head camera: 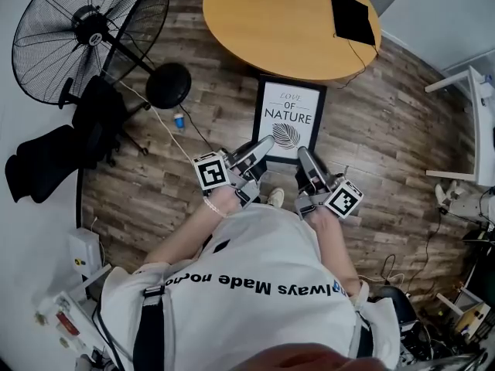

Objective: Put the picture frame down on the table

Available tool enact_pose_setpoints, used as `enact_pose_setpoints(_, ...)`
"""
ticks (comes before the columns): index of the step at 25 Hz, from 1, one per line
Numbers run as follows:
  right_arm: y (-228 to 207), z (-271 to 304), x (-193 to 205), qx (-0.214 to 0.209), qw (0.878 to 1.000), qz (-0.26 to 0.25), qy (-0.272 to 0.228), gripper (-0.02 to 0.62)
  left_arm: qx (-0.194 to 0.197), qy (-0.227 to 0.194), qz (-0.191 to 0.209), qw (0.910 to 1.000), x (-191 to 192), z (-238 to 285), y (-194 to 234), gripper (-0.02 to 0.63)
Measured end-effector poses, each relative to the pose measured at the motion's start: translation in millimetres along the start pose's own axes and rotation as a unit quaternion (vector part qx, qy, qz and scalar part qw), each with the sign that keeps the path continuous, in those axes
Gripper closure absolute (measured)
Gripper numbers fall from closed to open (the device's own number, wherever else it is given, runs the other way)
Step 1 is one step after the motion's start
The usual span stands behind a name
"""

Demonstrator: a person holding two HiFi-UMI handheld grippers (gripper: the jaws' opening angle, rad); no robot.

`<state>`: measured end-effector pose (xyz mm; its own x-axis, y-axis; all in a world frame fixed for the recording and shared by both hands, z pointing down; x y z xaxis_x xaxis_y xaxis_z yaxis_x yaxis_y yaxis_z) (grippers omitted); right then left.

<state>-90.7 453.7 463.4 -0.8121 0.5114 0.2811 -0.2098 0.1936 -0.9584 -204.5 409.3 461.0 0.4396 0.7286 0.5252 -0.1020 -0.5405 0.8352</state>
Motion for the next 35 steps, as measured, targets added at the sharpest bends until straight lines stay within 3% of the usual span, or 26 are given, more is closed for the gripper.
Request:
enact_pose_setpoints(10, 4.5, 1.7, 2.6, 0.006, 0.999, -0.04, 0.002, 0.499, 0.008, 0.0, -0.001, 1.0, -2.8, -1.2, -0.4, 0.569)
enact_pose_setpoints(35, -2.5, 3.6, 4.7, 0.005, 0.999, -0.043, -0.006, 0.497, 0.011, 0.006, 0.01, 0.9999, -2.8, -1.4, 3.9, 0.571)
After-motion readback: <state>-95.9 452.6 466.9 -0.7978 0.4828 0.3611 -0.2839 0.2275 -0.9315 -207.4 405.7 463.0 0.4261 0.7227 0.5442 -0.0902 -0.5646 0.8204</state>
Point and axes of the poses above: the fingertips, and each gripper's own axes: z forward along the fingers, y to its left, x out of its underside, the point moved 2 cm from there along -z, backward along the fingers, and after that the axes turned 12 degrees about z, right-handed, at the moved point
